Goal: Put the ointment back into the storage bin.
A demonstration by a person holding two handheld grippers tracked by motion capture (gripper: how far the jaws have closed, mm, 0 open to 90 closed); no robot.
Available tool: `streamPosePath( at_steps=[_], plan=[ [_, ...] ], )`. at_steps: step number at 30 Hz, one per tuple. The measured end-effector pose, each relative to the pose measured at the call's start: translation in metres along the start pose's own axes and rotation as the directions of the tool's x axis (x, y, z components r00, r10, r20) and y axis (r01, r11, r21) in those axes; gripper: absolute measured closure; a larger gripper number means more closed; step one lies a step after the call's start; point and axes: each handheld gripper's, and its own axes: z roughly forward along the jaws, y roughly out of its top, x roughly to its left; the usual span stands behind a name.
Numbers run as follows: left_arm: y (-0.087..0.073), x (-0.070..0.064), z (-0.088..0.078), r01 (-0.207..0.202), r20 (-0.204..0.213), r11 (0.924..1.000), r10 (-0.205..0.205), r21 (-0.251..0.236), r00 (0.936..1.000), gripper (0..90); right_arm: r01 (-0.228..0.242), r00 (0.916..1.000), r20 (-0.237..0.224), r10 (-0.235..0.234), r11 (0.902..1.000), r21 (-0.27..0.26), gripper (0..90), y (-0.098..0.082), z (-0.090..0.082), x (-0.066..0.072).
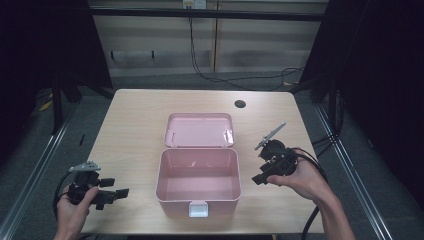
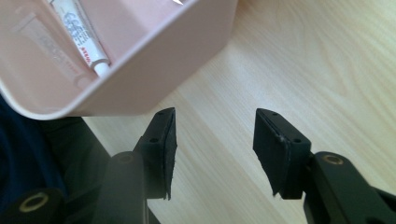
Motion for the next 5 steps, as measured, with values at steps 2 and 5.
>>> streamPosePath(
  at_steps=[2, 5],
  plan=[
    [0.0001, 0.0003, -0.0002, -0.001, -0.001, 1.0000, 0.001, -0.001, 1.0000, 19.0, -0.016, 0.9998, 0.009, 0.016, 0.9998, -0.011, 50.0, -0.0056, 0.0059, -0.0024],
    [-0.0001, -0.0001, -0.0002, 0.002, 0.000, 1.0000, -0.002, 0.001, 1.0000, 19.0, -0.043, 0.9989, 0.019, 0.043, 0.9990, -0.010, 48.5, -0.0104, 0.0112, -0.0057]
  ],
)
